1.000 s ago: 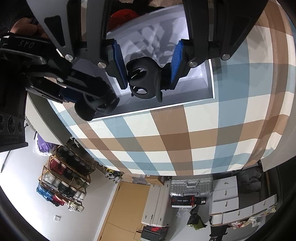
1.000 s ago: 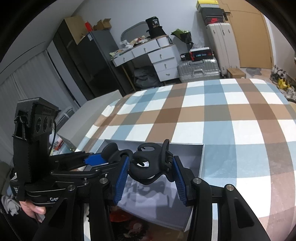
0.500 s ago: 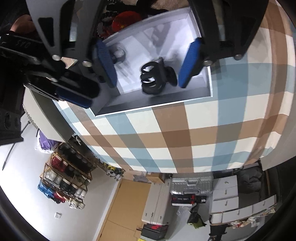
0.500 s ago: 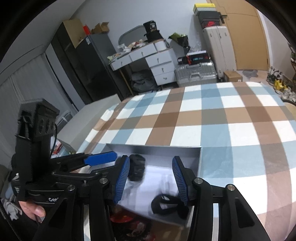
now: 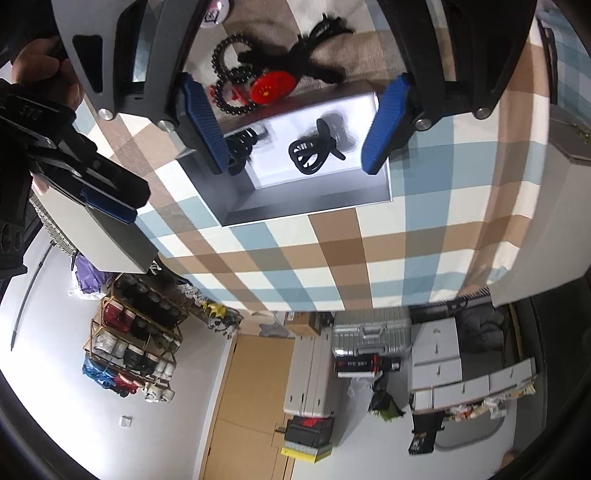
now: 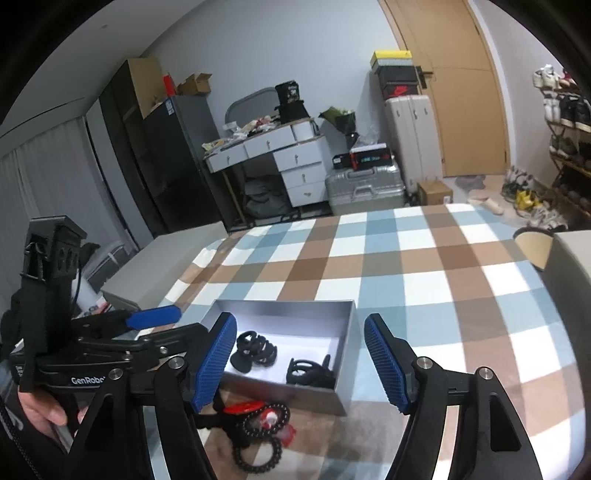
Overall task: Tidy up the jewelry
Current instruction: 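Open both grippers to drop the claw clips into the grey box, then grasp the round white badge with the right gripper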
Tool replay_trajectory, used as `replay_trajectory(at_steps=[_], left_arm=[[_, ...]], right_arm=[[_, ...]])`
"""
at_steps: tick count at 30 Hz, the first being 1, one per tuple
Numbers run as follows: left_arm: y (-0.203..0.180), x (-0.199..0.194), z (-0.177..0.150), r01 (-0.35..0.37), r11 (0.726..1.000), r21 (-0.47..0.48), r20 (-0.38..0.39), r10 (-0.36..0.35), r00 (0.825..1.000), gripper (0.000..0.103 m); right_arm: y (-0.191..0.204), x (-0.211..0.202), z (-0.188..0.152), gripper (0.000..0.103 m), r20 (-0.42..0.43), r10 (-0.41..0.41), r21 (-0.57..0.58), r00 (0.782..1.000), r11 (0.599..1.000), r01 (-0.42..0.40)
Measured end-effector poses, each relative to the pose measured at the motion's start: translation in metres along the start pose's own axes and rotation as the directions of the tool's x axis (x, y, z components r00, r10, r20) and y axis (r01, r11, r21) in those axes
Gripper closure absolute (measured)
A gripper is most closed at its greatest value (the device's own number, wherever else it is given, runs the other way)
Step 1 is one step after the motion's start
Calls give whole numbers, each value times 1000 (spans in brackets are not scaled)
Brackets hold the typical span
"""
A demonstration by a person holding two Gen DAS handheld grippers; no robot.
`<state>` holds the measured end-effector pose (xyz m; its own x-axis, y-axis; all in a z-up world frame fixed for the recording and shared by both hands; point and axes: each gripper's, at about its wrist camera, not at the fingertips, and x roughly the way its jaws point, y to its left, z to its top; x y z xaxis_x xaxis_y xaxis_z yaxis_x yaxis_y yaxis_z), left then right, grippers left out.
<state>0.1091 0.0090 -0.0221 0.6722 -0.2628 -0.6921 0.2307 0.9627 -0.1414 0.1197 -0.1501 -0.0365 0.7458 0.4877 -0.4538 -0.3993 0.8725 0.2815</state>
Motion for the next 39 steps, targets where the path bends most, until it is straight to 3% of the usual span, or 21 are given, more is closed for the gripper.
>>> replay_trajectory(at_steps=[1,4,8,11,14,20,27,34,39], left_arm=[[-1,-5,-1,-6,1000,0,16,6,1000,20],[-4,-17,-8,-22,1000,-2,60,22,998,19],[-3,-25,-24,-58,998,-24,121,60,991,9],[6,-37,-41,-17,996,-88,179,32,983,7],[9,-49,-53,-32,993,-114,214,56,975,1],[9,-55,-73,-23,991,-133,183,47,982,1],[20,-54,-102,-31,979,-202,110,54,993,1],[23,-49,-122,-36,979,-202,49,47,998,1],[27,-52,-127,-30,979,-199,43,39,998,1]], right_arm=[[1,-6,-1,22,11,0,5,1000,1000,0],[5,-22,-7,17,41,-1,6,999,1000,1],[12,-40,-22,8,70,-16,5,997,1000,16],[17,-47,-34,5,64,-24,-9,998,1000,24],[21,-52,-51,4,38,-13,-19,999,1000,14],[22,-61,-82,0,14,35,-6,999,999,-35],[34,-46,-117,0,-115,40,-45,993,998,-46],[42,-24,-137,0,-202,53,-49,978,997,-64],[50,-13,-143,11,-241,36,-78,970,995,-56]])
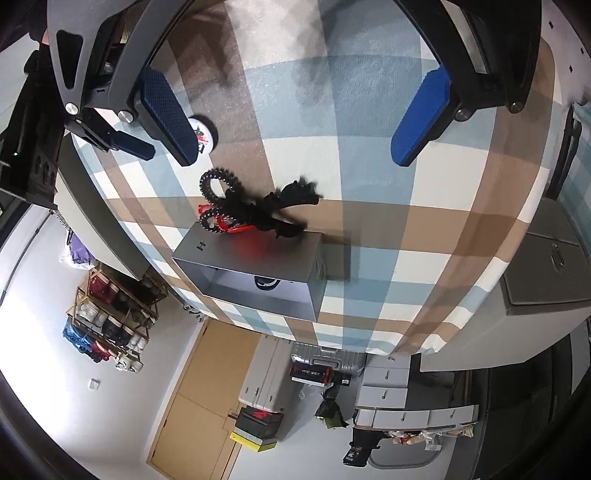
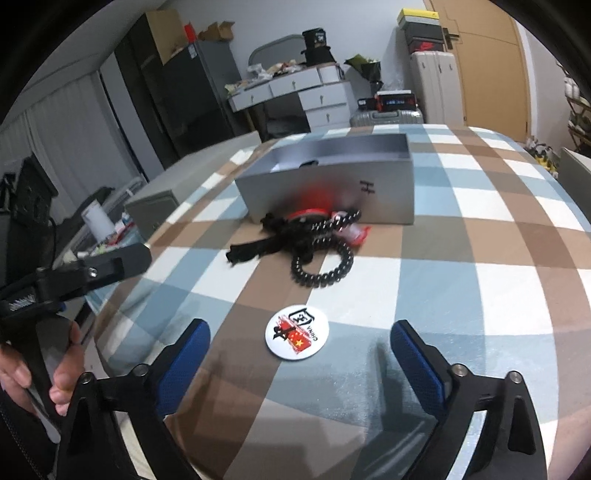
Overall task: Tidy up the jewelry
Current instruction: 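Grasp the round white badge with the right gripper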
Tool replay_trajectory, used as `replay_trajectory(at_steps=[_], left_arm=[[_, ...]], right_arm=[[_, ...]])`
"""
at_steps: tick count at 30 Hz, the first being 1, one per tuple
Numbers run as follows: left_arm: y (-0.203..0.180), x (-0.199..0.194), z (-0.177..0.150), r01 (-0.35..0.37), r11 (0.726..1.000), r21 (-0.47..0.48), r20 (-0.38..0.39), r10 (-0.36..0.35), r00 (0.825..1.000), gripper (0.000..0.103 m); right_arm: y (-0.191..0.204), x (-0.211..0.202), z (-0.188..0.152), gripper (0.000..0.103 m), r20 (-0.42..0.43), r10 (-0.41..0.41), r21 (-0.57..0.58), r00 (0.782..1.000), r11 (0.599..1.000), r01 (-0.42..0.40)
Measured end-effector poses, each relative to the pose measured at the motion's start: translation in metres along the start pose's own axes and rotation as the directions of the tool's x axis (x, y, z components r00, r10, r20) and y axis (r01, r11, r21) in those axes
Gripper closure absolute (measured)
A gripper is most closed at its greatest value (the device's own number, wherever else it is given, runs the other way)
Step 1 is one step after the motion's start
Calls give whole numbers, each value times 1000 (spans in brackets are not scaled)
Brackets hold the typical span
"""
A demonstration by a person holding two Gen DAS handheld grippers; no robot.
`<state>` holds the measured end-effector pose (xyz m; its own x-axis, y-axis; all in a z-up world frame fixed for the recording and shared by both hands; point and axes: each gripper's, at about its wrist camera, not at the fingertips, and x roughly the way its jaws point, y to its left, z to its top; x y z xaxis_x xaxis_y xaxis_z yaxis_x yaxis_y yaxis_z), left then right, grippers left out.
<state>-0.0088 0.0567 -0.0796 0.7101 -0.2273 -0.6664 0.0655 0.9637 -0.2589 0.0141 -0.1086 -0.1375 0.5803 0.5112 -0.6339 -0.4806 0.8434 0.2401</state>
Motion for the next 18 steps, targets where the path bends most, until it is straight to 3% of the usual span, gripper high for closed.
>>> replay_trajectory(at_steps=[9,18], left_arm=[[6,0,0,32,999,-4,-44,-32,999,1],[6,-4,3,45,999,16,-41,-44,998,1]], right_arm=[[18,12,1,14,-29,-63,-80,998,995,60],[16,18,2,28,-32,-83,-85,996,993,80]])
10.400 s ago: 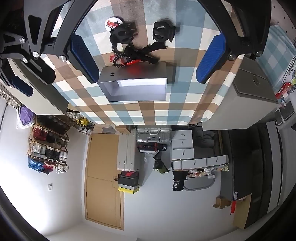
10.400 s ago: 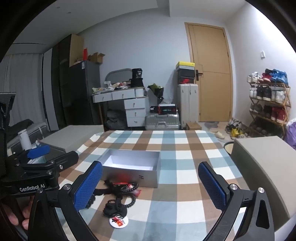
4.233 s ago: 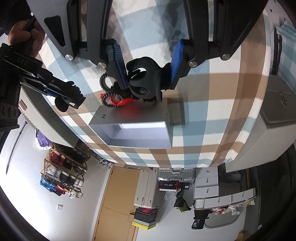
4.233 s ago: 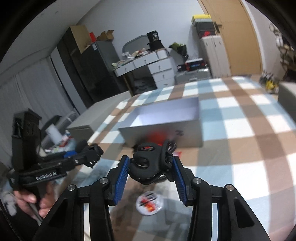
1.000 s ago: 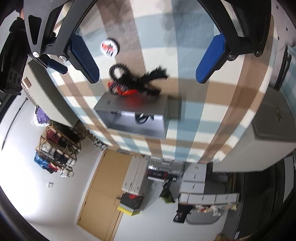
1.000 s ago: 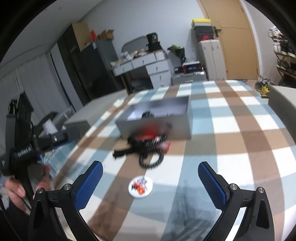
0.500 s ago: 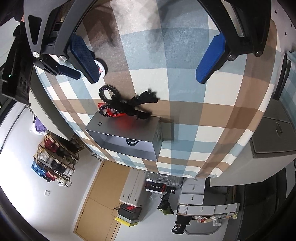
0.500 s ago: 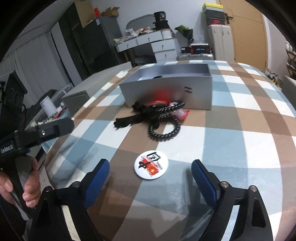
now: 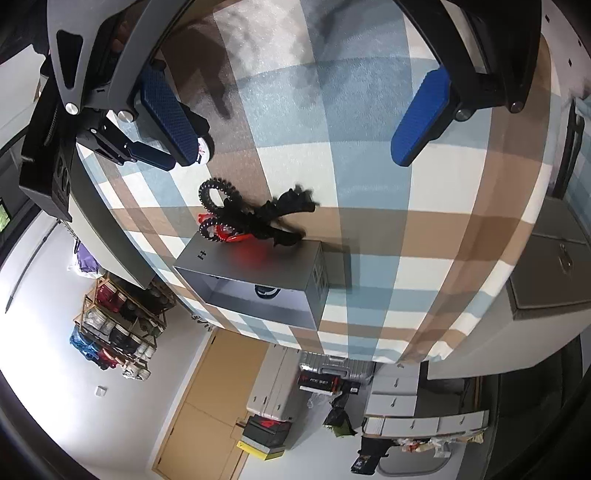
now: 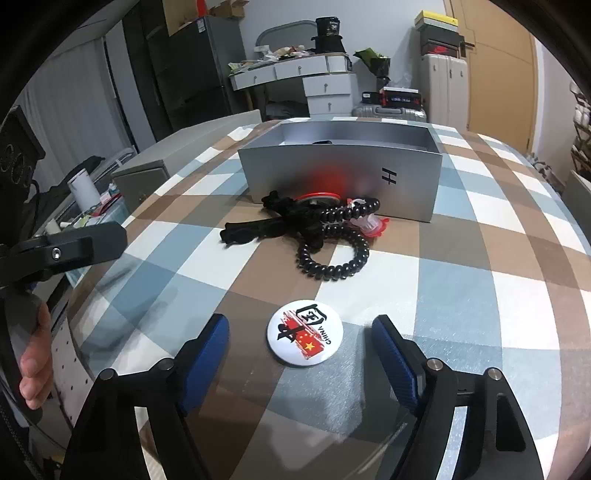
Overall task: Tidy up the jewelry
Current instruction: 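Grasp the round white badge with the right gripper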
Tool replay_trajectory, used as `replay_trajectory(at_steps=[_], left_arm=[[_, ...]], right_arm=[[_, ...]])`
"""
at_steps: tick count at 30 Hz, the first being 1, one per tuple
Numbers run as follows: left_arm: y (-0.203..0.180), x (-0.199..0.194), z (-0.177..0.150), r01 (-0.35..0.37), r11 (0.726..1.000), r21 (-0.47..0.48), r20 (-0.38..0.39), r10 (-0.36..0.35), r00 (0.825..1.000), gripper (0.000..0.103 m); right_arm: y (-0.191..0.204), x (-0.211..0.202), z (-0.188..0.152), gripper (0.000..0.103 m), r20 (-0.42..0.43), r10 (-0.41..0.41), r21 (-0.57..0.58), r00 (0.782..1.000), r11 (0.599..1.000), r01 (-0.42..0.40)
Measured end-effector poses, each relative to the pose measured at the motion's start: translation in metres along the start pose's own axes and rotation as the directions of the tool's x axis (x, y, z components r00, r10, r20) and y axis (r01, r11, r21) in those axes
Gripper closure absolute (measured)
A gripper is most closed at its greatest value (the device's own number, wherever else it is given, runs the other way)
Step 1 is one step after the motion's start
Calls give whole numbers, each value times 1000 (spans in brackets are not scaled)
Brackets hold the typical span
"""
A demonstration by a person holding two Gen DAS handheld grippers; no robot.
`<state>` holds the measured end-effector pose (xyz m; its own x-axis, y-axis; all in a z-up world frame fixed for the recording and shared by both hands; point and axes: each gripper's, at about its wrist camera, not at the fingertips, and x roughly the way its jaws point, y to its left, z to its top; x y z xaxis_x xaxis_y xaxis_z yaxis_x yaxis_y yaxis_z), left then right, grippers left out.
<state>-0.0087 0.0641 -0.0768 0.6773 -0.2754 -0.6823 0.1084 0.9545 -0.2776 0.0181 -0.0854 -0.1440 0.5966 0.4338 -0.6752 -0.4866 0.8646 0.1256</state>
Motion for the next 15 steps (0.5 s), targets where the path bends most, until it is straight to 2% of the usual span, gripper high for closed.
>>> replay_trajectory(at_steps=[3,7,11,15], left_arm=[[1,1,3,-26,1000,3,13,26,1000,1],[2,3,8,-43,999,13,26,43,999,1],[-2,11,10,-66,995,79,1,66,998,1],[-2,22,12,-11,996,88,-54,16,998,1]], right_arm=[[3,0,-1,35,6,-20,-29,1000,999,20],[8,1,-3,61,22,-73,-87,997,993,75],[3,-1,-5,62,33,-41,-66,999,997,43],[-2,-5,-5,62,57,-25,-43,998,999,27]])
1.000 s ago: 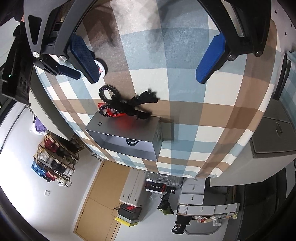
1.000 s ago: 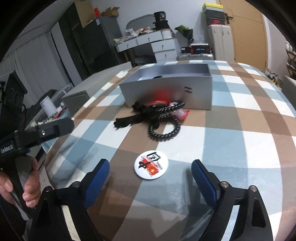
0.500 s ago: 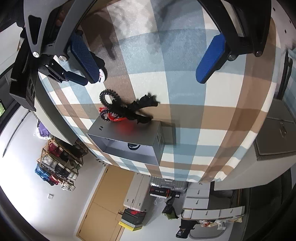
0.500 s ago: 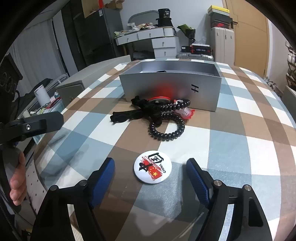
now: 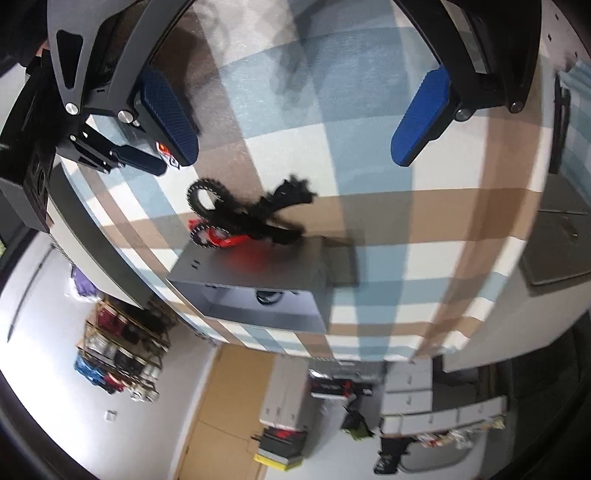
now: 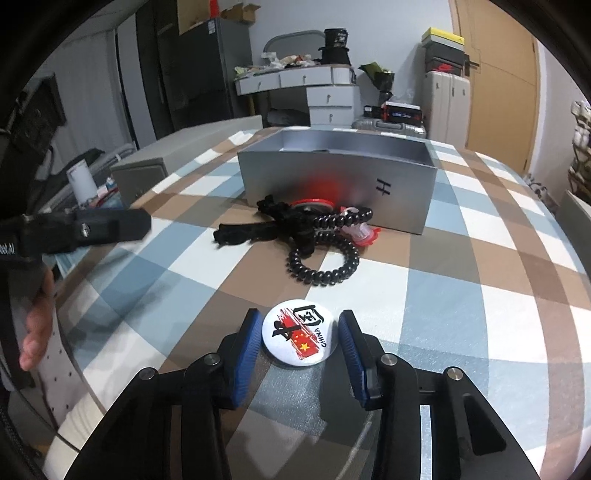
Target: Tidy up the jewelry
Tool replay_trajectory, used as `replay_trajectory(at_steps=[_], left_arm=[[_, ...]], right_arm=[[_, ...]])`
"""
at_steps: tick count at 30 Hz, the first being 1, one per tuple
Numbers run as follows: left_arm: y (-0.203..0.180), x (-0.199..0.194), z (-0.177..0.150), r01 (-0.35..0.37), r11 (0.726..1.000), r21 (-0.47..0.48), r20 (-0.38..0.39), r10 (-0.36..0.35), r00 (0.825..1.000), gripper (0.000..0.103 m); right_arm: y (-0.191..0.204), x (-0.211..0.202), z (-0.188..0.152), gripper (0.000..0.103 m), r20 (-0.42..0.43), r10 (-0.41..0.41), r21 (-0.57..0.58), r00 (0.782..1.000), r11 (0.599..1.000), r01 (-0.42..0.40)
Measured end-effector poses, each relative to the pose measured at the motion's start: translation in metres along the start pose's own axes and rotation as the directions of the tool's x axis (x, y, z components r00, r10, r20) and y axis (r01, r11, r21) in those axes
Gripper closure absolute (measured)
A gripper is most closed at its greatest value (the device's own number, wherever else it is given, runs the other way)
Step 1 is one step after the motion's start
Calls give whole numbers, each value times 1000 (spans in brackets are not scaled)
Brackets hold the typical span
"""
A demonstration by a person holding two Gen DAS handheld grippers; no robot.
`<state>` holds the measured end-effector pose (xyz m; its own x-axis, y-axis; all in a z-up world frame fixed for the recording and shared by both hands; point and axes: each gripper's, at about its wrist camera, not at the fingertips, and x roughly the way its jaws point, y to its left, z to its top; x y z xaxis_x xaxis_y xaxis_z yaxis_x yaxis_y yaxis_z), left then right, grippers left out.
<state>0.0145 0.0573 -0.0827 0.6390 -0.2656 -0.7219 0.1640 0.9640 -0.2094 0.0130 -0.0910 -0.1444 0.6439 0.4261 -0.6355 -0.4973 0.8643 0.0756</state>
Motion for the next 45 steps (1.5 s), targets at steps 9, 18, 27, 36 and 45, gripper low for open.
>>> replay_trajectory(at_steps=[9,18,27,36,45], left_arm=[[-2,26,11,98,995,10,-93,-97,991,1],[-10,52,28,114,990,89,-178,-97,979,2],[-14,69,35,101,979,176,-213,-63,975,37],[-16,67,35,146,970,196,-243,-97,965,83],[-25,63,29,173,962,210,-262,-115,958,88]], right_arm=[[-17,-16,4,62,62,44,69,997,996,-49],[-30,-30,15,62,122,26,88,992,995,-37],[-33,-29,19,61,137,42,84,990,995,-54],[-34,-33,18,61,148,41,81,988,995,-54],[-34,-37,18,61,154,46,85,987,995,-59]])
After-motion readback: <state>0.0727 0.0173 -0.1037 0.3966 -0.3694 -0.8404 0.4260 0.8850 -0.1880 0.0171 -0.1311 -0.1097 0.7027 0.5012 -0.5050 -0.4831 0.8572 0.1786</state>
